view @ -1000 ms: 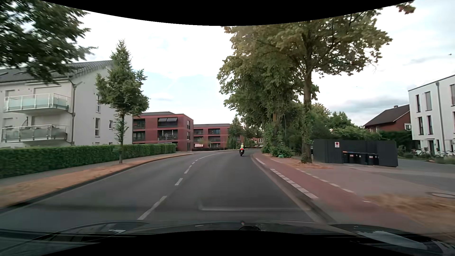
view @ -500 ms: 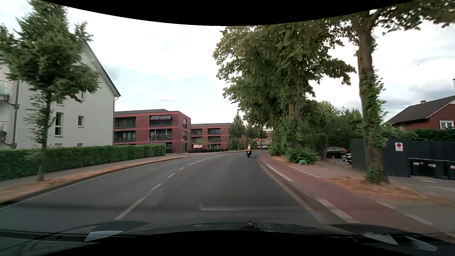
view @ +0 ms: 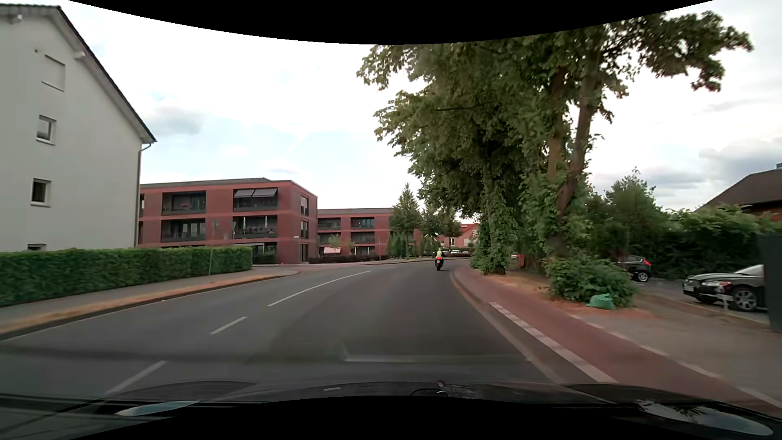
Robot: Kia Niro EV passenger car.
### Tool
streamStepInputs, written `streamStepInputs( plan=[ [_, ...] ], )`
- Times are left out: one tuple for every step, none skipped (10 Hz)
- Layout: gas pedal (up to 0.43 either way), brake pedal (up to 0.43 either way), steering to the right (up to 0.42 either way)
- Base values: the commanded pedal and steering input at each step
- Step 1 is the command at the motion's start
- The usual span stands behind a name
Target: Follow the waypoints while adhering to traffic rules and regulations
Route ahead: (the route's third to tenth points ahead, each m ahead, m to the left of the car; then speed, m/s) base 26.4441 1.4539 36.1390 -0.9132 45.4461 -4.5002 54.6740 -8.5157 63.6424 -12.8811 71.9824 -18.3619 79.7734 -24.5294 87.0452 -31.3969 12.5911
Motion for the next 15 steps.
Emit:
streamStepInputs(
  plan=[
    [0.177, 0.000, 0.011],
    [0.177, 0.000, 0.013],
    [0.177, 0.000, 0.014],
    [0.177, 0.000, 0.017],
    [0.169, 0.000, 0.018],
    [0.169, 0.000, 0.018],
    [0.169, 0.000, 0.020],
    [0.169, 0.000, 0.024],
    [0.157, 0.000, 0.027],
    [0.110, 0.000, 0.027],
    [0.028, 0.000, 0.029],
    [0.000, 0.000, 0.031],
    [0.000, 0.000, 0.034],
    [0.000, 0.000, 0.036],
    [0.000, 0.000, 0.037]
  ],
)
